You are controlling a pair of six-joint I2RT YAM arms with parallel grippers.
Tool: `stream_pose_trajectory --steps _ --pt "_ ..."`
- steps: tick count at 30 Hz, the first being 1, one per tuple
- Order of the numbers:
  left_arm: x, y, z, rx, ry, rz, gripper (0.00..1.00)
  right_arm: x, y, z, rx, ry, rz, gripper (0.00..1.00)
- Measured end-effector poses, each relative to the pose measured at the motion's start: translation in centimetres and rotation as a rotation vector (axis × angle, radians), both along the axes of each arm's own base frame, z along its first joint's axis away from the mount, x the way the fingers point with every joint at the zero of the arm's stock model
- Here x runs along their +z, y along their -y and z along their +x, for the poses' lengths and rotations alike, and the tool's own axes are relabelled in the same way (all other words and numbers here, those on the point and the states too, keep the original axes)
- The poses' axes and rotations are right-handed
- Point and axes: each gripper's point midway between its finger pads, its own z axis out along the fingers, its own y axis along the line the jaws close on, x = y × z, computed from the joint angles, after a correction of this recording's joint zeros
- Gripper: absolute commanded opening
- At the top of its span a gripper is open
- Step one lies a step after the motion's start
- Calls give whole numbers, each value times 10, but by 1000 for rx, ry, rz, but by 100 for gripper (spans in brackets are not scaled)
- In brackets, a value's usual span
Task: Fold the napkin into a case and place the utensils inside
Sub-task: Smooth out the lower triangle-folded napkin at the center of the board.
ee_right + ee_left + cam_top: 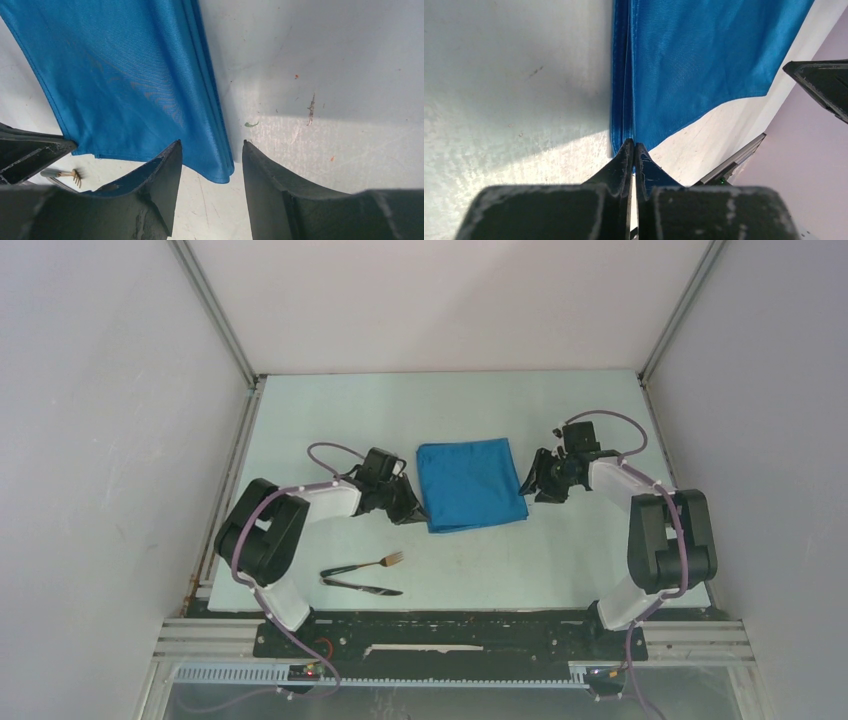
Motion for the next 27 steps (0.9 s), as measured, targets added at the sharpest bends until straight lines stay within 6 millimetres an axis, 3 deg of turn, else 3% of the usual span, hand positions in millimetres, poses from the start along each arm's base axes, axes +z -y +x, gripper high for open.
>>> stream_pose_trajectory --steps 13,19,24,27 --pt "-2 12 -16 -35 -31 -27 3 5 -5 -3 19 18 -23 55" --pt "-2 13 -16 -34 -33 -31 3 3 -6 -15 33 11 -144 57" --pt "-3 13 -17 -36 -35 -33 2 30 -46 -32 109 90 -146 54" --pt "-5 12 -20 -38 -43 -30 2 45 -93 -34 175 157 -47 38"
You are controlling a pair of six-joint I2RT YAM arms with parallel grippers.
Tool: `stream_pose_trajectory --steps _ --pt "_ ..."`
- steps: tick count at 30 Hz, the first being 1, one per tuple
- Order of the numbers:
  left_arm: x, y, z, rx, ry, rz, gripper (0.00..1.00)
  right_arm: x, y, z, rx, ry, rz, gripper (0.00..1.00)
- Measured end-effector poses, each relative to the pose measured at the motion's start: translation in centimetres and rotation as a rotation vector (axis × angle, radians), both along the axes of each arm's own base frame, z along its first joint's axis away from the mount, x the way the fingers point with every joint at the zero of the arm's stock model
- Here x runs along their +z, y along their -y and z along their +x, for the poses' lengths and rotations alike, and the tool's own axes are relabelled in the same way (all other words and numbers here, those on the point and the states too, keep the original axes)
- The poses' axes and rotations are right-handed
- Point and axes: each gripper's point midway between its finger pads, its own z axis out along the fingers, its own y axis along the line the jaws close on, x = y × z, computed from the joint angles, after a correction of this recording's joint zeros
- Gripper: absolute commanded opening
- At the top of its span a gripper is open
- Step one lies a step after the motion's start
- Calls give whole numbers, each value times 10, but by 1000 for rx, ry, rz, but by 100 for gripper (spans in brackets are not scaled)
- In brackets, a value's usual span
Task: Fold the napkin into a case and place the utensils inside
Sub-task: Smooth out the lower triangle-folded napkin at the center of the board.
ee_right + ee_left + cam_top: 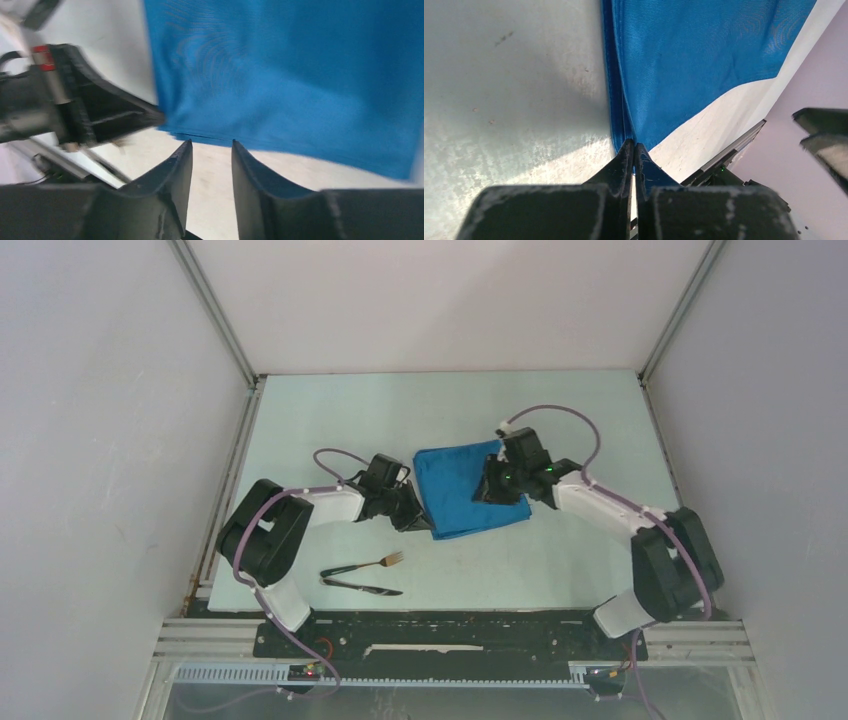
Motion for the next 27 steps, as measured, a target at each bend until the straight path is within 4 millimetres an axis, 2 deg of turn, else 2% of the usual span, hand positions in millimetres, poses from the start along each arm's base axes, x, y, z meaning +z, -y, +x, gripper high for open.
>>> stream_pose_trajectory --steps 4,6,8,13,15,18,21,27 --pt "-1 0 -1 -1 -3 -1 2 -5 -66 2 84 -39 143 32" --pt "0 1 -2 -5 -4 -8 2 -16 -84 0 102 -72 172 32" --pt "1 1 -2 -9 -6 -12 2 -24 -94 -10 117 -108 176 31" --pt "2 2 -2 -13 -5 -19 2 -27 -109 -30 154 -113 175 14" --pt "2 2 -3 -13 -5 -19 2 -33 -108 -44 163 -120 166 0" --pt "1 2 -3 -13 -7 -19 2 -43 -105 -60 160 -146 160 0" --pt "1 2 -3 -13 -7 -19 2 -50 -105 -67 155 -156 155 0" --pt "1 2 -3 -13 -8 -19 1 -52 -113 -58 134 -105 155 0"
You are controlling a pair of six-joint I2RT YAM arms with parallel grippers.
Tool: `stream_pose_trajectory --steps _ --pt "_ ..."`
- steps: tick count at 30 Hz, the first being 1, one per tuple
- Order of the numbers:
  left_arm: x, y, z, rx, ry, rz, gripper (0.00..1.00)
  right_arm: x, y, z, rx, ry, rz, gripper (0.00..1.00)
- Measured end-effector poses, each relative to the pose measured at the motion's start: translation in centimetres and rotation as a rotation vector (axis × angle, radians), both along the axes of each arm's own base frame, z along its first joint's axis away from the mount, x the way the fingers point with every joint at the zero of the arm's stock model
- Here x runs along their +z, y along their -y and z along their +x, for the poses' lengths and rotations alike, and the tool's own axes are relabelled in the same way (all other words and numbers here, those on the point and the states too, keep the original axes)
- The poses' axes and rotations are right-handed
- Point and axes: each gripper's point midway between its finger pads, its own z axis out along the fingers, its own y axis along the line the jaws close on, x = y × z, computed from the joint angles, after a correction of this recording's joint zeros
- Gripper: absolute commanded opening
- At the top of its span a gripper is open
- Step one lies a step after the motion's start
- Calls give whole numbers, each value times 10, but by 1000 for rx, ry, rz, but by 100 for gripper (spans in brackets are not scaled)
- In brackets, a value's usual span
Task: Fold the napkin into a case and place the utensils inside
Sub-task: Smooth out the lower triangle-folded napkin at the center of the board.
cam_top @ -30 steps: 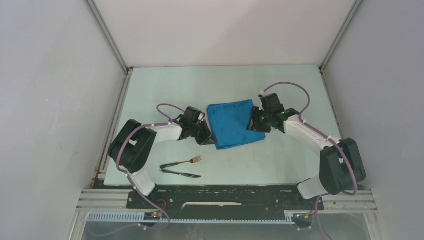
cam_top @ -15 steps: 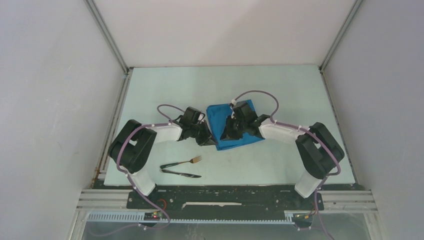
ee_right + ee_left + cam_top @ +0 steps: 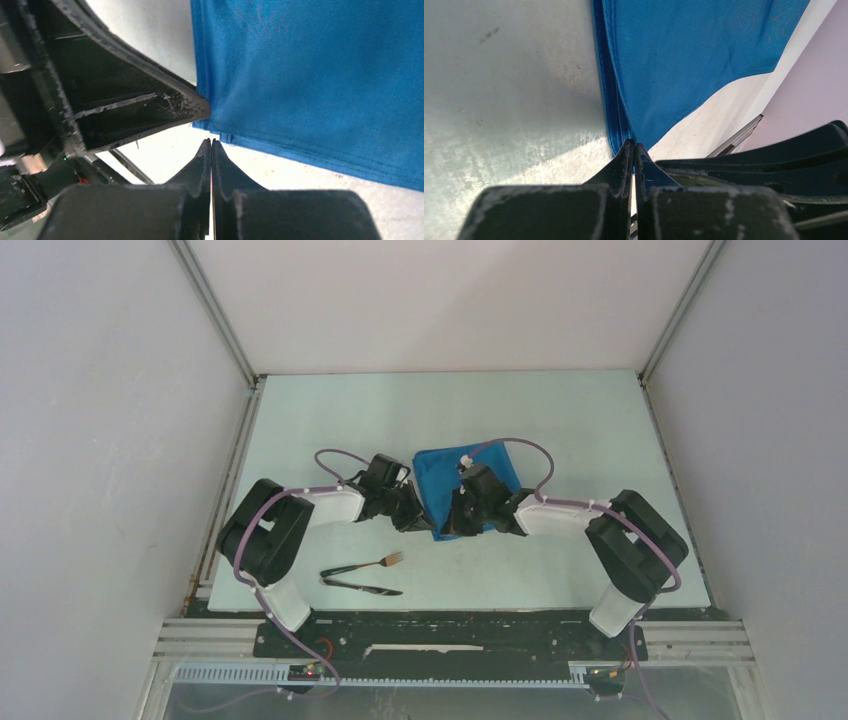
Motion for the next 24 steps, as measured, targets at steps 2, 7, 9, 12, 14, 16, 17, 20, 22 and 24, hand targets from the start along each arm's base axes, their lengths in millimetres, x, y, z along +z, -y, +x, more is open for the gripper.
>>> stream_pose_trajectory --steps 2,7,9,12,14,16,17,20,22,24 --pt "0 0 0 0 0 0 1 -5 -1 1 -3 -2 -6 0" --pt "0 0 0 -1 1 -1 1 -18 3 0 -14 -17 -34 0" --pt "0 0 0 -1 0 -2 1 -20 4 -2 -16 -19 -40 0" --pt "1 1 0 -1 0 -4 0 -21 4 -1 -25 -15 -46 0" --pt "1 1 0 -2 -3 -6 0 -22 4 -1 -32 -12 -49 0" --pt "1 2 -2 -2 -7 -10 0 -25 4 -1 -45 -11 -59 0" --pt "1 3 -2 -5 -7 -10 0 -25 3 0 -48 -7 -62 0" --pt "2 9 -7 -17 -10 -13 0 -25 1 0 -60 4 -67 0" --pt "1 11 -10 -23 -11 -17 0 -25 1 0 -65 7 -70 0" --pt "-1 11 -13 -22 -15 -17 0 -25 1 0 -71 5 -70 0"
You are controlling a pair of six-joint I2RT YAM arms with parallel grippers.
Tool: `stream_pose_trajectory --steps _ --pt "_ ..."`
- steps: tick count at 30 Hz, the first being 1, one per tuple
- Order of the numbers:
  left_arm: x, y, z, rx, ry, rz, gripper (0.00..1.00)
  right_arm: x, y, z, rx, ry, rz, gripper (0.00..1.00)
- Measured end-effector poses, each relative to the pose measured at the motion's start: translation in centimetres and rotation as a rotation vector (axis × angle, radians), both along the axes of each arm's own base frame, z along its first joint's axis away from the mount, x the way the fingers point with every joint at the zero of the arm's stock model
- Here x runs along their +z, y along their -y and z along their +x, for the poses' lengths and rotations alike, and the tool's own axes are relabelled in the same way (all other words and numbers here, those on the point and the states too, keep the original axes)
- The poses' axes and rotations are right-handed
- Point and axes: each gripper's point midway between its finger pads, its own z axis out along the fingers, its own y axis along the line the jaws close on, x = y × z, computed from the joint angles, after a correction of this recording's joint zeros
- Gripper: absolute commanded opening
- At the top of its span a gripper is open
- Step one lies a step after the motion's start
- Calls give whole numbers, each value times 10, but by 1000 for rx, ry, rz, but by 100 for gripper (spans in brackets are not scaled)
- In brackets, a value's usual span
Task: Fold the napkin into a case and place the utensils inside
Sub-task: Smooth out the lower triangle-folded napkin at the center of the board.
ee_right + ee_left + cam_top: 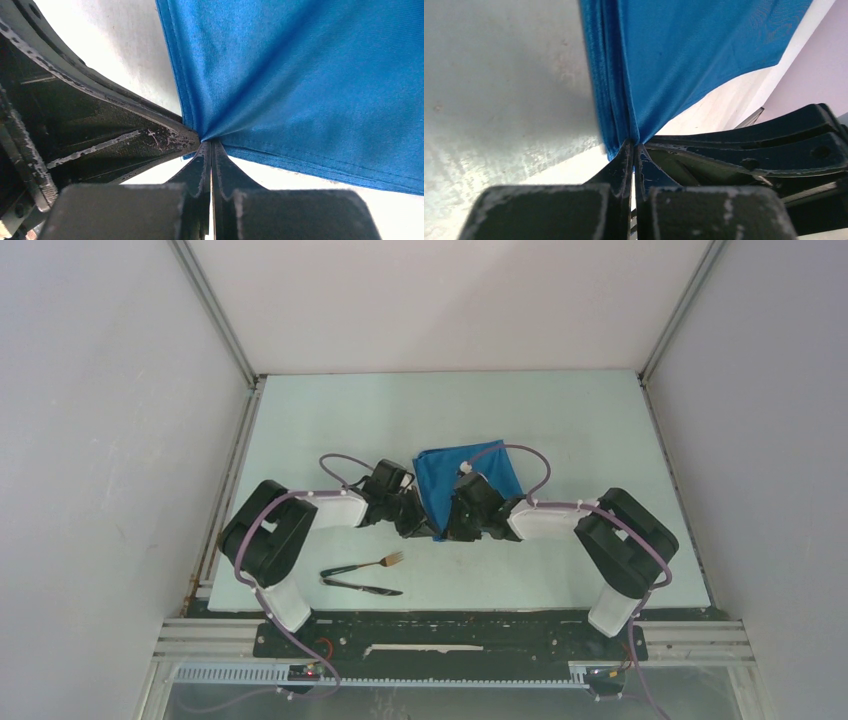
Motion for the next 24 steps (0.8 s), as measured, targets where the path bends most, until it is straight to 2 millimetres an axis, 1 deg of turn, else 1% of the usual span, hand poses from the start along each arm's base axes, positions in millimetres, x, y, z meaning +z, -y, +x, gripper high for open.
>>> stream_pose_trajectory --steps 4,8,9,10,11,14,16,18,21,24 --pt "-6 -4 -5 7 -16 10 0 0 0 0 -7 0 0 0" --pt "-8 -5 -5 10 -15 14 0 1 1 0 -9 2 0 0" --pt "-8 -5 -5 10 -16 15 0 2 2 -1 -6 2 -2 3" --pt "-9 -5 -5 10 -18 16 0 3 3 -2 -3 3 -4 9" --pt "-10 -5 -5 11 -19 16 0 6 5 -3 -2 7 -4 18" --pt "-10 -5 -4 10 -22 10 0 23 10 -3 5 32 11 30" --pt "-10 -5 -4 10 -24 8 1 37 10 1 7 55 43 32" --pt "-10 -5 -4 8 -26 5 1 44 10 6 10 64 74 33" --pt "-10 -5 -4 8 -26 5 4 40 12 13 6 41 103 33" --pt "-10 -6 -4 8 -26 6 7 25 11 19 5 0 121 32"
